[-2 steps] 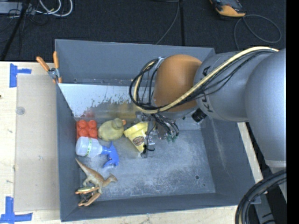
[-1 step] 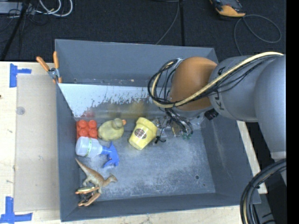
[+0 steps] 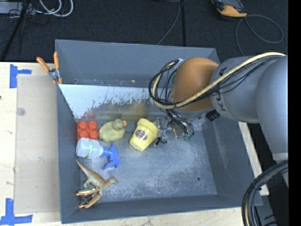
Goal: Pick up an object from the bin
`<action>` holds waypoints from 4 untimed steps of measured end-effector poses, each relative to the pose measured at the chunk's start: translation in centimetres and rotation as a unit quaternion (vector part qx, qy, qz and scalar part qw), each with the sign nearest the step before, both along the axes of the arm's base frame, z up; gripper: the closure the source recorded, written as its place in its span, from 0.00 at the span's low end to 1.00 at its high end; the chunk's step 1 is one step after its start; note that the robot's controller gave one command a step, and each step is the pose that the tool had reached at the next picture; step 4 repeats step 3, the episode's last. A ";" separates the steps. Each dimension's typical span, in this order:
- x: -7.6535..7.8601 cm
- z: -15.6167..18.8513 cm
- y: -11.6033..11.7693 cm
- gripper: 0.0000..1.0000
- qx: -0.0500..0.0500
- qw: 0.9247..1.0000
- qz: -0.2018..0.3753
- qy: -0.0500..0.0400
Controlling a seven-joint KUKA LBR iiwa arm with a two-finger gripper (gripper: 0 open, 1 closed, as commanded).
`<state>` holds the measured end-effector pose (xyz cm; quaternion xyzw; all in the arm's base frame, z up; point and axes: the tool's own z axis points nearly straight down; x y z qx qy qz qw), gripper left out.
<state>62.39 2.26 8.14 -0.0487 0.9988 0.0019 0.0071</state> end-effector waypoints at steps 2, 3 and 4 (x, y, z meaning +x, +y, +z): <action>-0.4 11.1 1.2 1.00 0.000 1.000 -0.030 0.003; -0.2 14.9 1.1 1.00 0.000 1.000 -0.020 0.000; -0.2 14.9 1.1 1.00 0.000 1.000 -0.020 0.000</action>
Offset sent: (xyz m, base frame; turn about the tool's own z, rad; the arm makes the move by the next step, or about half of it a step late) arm -0.0038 0.0163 0.1349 0.0778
